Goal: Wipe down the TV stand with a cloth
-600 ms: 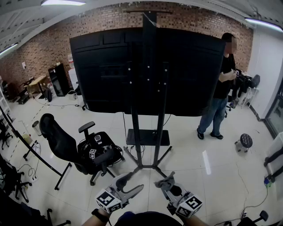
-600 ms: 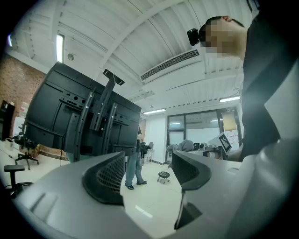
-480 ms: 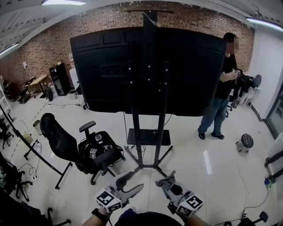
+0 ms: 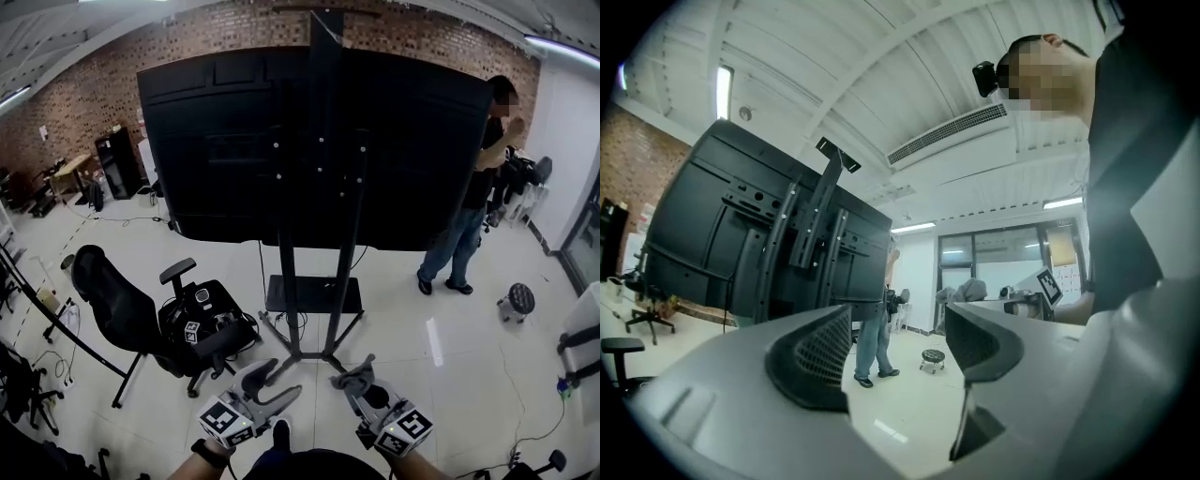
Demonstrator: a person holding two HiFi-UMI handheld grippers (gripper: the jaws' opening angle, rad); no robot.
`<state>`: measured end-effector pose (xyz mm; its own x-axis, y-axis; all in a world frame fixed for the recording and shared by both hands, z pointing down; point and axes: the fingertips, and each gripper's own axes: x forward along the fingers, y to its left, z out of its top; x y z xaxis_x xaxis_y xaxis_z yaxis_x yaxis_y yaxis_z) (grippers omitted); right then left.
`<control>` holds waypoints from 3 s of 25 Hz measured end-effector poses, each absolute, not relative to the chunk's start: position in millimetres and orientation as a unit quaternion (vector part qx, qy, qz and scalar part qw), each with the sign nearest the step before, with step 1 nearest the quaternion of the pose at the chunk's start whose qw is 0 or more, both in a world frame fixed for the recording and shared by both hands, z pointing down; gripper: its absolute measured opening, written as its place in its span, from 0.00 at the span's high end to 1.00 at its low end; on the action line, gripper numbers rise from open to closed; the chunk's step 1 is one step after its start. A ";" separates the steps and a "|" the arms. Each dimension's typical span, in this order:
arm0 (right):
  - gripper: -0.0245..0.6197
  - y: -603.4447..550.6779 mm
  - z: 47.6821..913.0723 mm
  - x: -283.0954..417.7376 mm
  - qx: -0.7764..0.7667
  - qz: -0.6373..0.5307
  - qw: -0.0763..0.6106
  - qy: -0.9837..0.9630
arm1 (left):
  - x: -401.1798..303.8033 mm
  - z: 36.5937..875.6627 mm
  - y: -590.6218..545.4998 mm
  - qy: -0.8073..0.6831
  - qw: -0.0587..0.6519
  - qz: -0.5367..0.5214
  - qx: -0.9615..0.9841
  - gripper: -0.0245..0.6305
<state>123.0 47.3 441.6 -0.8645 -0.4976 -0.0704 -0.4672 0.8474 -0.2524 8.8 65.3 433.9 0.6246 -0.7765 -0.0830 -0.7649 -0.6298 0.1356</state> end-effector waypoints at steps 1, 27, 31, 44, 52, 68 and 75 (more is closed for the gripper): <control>0.92 39.6 442.4 117.3 -0.256 -0.115 0.066 0.958 | 3.9 432.6 56.9 -0.423 0.044 -0.071 0.902 0.45; 0.92 -110.3 420.4 -2.8 -0.308 -0.098 0.078 0.943 | -100.1 422.5 -92.6 -0.345 0.050 -0.066 0.935 0.45; 0.92 -122.9 413.0 -0.2 -0.294 -0.086 0.073 0.949 | -97.2 411.0 -100.2 -0.354 0.037 -0.075 0.931 0.45; 0.91 -183.9 281.4 -5.9 -0.226 0.072 0.086 0.968 | -89.9 313.0 -148.1 -0.358 -0.064 -0.088 0.927 0.46; 0.91 -219.1 164.0 -15.0 -0.201 0.173 0.086 0.960 | -80.9 203.3 -175.2 -0.338 -0.157 -0.100 0.923 0.46; 0.91 -329.9 -39.9 -30.7 -0.263 0.255 0.031 0.930 | -70.2 43.7 -240.3 -0.342 -0.258 -0.098 0.898 0.46; 0.90 -377.1 -107.0 -40.6 -0.331 0.287 -0.003 0.899 | -71.4 -4.0 -263.6 -0.348 -0.282 -0.090 0.889 0.46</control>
<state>-40.6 -377.1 -107.0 -0.7804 -0.5973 -0.1848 -0.5941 0.6162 0.5170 -71.4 -263.6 -4.0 0.7409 -0.5692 -0.3565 -0.6707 -0.5986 -0.4380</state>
